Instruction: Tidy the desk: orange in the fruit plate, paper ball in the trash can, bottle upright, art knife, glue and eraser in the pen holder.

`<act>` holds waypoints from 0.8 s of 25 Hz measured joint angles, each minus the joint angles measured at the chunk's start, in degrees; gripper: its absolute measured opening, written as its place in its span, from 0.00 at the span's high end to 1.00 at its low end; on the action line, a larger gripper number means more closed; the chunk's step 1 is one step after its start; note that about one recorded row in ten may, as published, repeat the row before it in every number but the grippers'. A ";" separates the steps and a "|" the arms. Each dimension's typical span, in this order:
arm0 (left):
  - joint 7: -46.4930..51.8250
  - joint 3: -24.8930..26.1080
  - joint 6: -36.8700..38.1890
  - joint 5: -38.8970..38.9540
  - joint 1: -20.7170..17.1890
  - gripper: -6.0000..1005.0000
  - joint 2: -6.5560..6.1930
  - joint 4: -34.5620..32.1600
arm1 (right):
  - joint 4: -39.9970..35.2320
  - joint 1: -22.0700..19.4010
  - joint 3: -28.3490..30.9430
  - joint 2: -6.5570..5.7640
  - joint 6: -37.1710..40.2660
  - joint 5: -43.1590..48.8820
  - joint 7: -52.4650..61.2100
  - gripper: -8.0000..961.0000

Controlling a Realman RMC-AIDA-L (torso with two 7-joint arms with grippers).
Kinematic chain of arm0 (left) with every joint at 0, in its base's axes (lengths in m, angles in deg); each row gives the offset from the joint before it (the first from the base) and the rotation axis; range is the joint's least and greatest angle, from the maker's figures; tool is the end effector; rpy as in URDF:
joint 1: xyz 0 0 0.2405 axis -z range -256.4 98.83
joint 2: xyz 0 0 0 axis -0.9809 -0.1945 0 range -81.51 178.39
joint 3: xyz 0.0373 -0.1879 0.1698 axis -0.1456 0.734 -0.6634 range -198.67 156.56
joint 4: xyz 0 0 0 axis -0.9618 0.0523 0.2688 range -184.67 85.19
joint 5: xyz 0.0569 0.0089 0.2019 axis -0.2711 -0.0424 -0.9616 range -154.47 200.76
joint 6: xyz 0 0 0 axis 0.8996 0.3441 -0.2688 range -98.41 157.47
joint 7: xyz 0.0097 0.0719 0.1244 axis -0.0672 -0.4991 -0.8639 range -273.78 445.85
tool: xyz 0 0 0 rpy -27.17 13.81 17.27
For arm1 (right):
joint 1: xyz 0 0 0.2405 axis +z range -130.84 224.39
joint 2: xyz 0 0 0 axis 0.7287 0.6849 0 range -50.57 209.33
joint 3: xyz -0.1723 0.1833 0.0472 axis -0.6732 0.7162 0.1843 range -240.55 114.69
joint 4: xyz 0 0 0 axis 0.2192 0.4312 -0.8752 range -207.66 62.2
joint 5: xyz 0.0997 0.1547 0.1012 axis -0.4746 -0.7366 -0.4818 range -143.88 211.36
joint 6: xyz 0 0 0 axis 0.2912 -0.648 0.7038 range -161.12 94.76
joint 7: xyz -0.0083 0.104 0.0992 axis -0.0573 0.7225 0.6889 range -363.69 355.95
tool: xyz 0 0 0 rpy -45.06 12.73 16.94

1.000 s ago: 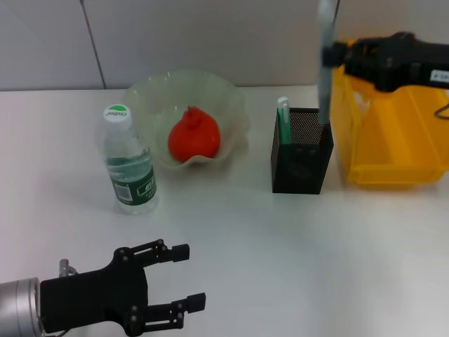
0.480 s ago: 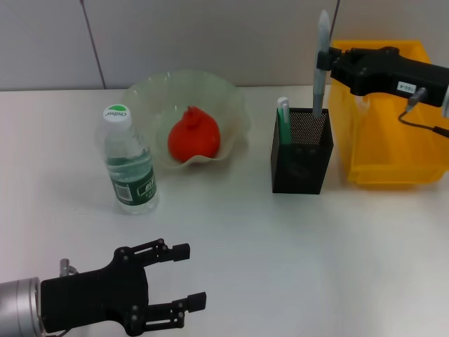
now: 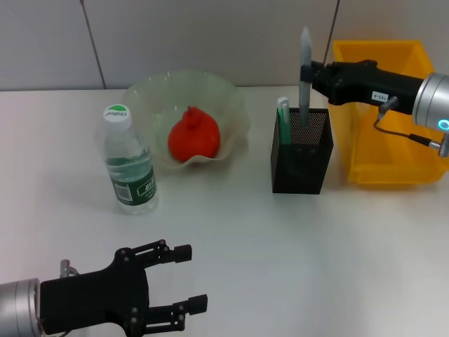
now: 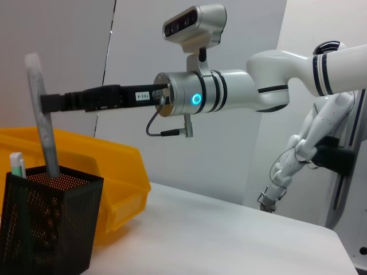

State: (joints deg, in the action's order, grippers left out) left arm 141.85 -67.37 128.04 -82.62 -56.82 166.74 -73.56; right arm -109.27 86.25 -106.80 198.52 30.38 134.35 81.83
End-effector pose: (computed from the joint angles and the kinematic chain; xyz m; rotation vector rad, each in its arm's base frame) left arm -0.2851 0.2489 -0.0325 -2.7929 -0.4241 -0.9678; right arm 0.2150 0.4248 0.0158 -2.3403 0.6830 0.7546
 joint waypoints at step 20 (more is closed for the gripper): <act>0.00 1.06 0.88 0.04 0.07 0.20 -0.06 0.12 | 0.69 -6.11 0.14 0.23 7.75 -19.11 -10.00 0.34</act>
State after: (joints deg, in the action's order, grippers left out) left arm 141.85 -66.32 128.91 -82.57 -56.75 166.69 -73.43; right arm -108.58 80.14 -106.66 198.74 38.13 115.24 71.83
